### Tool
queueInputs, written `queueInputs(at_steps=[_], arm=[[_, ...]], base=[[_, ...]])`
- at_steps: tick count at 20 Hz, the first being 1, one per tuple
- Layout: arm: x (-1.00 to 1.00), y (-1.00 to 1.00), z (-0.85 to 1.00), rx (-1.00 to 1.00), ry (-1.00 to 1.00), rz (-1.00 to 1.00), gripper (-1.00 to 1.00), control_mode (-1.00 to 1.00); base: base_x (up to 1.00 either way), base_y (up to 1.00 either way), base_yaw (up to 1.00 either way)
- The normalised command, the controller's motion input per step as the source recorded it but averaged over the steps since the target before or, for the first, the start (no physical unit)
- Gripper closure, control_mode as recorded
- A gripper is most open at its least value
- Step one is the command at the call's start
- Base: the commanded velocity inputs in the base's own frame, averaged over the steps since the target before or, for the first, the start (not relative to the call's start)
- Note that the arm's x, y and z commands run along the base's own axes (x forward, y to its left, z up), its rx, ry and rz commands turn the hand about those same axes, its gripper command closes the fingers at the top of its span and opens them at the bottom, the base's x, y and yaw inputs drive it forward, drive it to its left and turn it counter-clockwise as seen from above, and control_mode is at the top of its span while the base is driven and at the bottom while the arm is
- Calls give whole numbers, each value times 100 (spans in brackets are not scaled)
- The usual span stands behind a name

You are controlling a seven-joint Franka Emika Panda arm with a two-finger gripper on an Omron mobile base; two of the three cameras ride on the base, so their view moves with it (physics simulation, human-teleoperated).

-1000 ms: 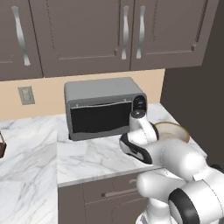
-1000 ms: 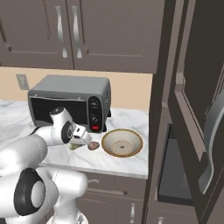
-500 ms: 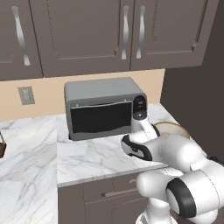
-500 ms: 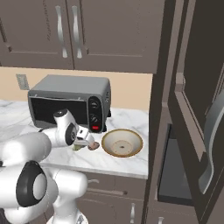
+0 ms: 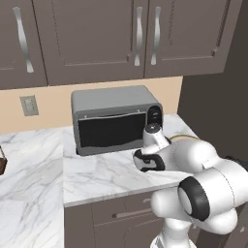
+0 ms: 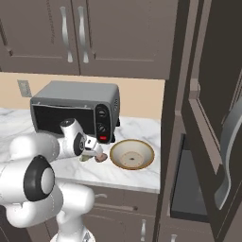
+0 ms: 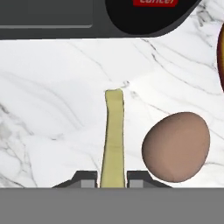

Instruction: Pick the egg and butter from the fridge and place them by the bowl for mixing.

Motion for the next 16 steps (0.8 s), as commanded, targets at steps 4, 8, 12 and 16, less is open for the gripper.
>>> queueInputs(at_steps=[4, 8, 12, 16], arm=[[2, 0, -16, 0, 0, 0, 100, -100], [-1, -1, -16, 0, 0, -1, -100, -100], [0, -5, -1, 0, 0, -1, -100, -100], [0, -4, 3, 0, 0, 0, -100, -100]], base=[[0, 0, 0], [0, 0, 0], [0, 0, 0], [0, 0, 0]])
